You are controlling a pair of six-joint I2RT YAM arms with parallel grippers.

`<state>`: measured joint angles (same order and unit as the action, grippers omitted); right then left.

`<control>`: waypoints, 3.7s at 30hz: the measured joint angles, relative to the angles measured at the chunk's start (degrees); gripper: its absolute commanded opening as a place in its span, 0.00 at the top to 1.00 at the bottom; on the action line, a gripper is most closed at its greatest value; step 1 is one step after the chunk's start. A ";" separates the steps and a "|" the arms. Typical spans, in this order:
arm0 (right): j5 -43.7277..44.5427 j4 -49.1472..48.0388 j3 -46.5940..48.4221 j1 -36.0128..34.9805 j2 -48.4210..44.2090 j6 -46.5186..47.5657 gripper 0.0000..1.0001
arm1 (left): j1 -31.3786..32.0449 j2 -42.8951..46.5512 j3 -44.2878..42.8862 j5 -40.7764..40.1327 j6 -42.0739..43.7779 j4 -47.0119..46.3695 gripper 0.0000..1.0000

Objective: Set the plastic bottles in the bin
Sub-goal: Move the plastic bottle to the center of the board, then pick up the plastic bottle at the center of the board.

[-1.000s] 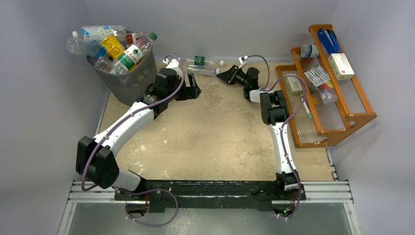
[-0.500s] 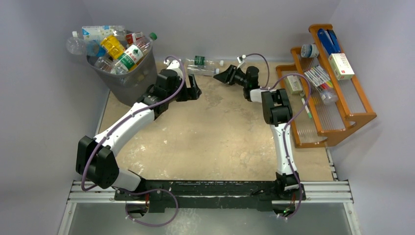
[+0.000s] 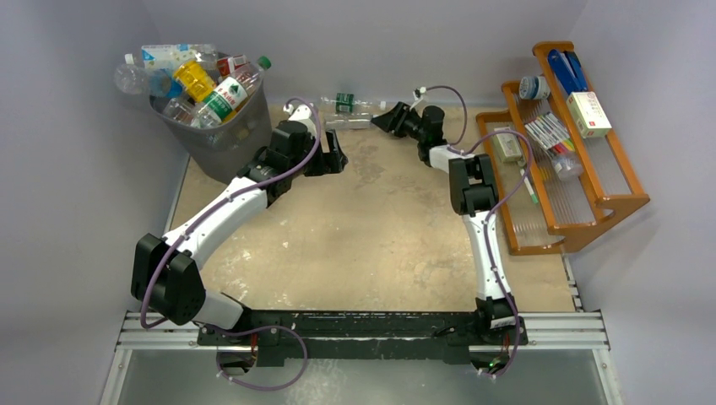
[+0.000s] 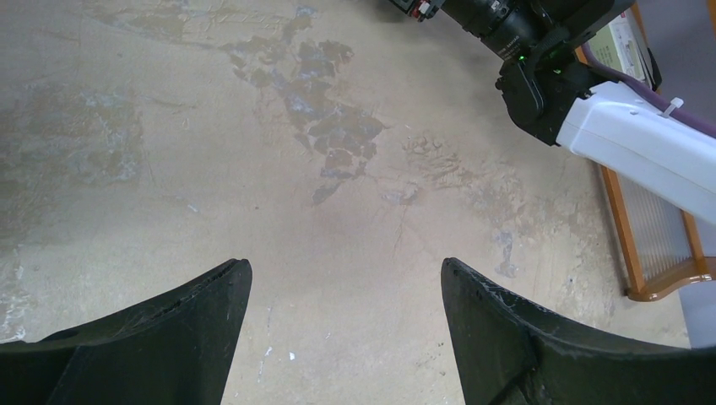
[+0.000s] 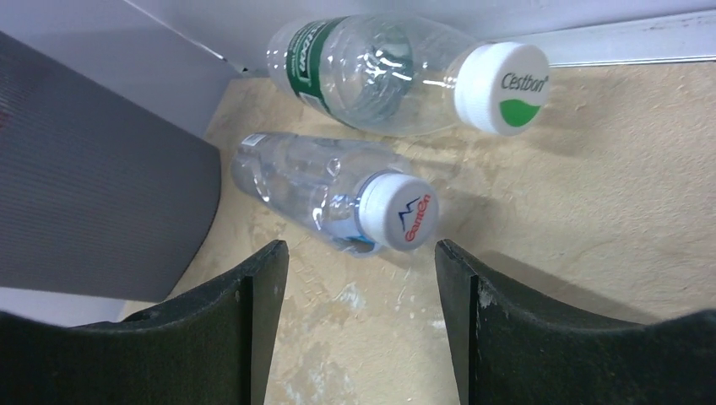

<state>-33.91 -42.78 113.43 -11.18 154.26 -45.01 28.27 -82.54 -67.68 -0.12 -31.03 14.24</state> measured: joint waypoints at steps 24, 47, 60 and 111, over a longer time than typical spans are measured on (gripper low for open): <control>0.13 -0.50 11.91 -0.20 8.17 -2.82 0.45 | 0.00 -0.98 -0.02 -0.28 0.33 0.00 0.18; -5.29 -17.81 -30.67 -3.96 -12.39 -5.49 0.68 | 0.02 -0.70 1.79 -0.85 -0.57 0.35 0.14; 0.55 -24.41 -66.45 -9.94 -38.27 -5.14 0.70 | 0.02 1.73 17.88 -3.15 -16.26 -2.86 0.13; 21.22 -9.46 -87.27 -42.93 -70.71 -1.31 0.44 | 4.94 1.92 31.23 -20.50 -41.97 -15.02 0.12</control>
<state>-12.69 -52.25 26.15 -54.11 83.55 -46.33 33.21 -80.62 -36.45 -20.62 -72.99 -0.78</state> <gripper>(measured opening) 0.552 0.882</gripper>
